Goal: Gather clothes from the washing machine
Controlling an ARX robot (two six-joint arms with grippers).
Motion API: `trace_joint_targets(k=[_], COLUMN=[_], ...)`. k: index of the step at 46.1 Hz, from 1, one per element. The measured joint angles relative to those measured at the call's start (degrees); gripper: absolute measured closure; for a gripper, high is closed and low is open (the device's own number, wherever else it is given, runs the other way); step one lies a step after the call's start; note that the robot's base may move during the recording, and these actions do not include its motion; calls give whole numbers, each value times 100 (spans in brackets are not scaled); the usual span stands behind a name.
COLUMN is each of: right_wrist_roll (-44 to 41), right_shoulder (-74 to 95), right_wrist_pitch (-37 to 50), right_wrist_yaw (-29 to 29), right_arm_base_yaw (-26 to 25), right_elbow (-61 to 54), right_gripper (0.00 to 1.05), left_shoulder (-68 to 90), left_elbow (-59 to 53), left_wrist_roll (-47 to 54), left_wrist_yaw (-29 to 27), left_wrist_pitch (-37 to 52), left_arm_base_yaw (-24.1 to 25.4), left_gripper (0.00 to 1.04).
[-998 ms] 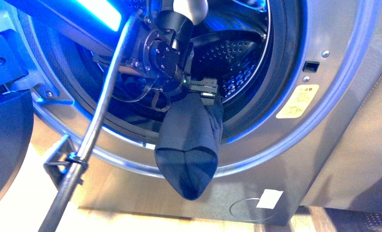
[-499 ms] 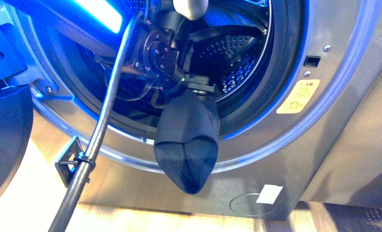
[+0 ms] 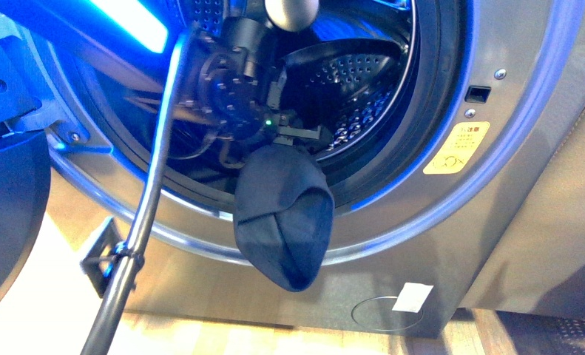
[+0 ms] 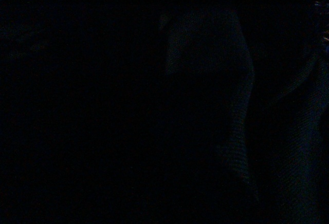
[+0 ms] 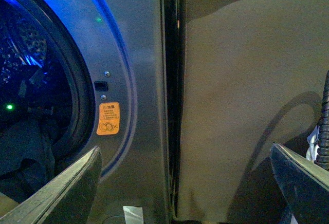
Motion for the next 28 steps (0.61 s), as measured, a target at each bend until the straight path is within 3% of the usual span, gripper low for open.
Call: trace_joint_targets(k=[28], right_wrist_roll=[0], right_shoulder=[0], right_wrist_pitch=[0], right_wrist_yaw=[0], right_arm_base_yaw=[0], right_elbow=[0], right_gripper=[8], left_shoulder=[-1950], left_elbow=[-2568], left_wrist_roll=[173], left_wrist_yaw=[667], left_wrist_pitch=[1521], left_arm_base_yaw=[-87], left_gripper=[98])
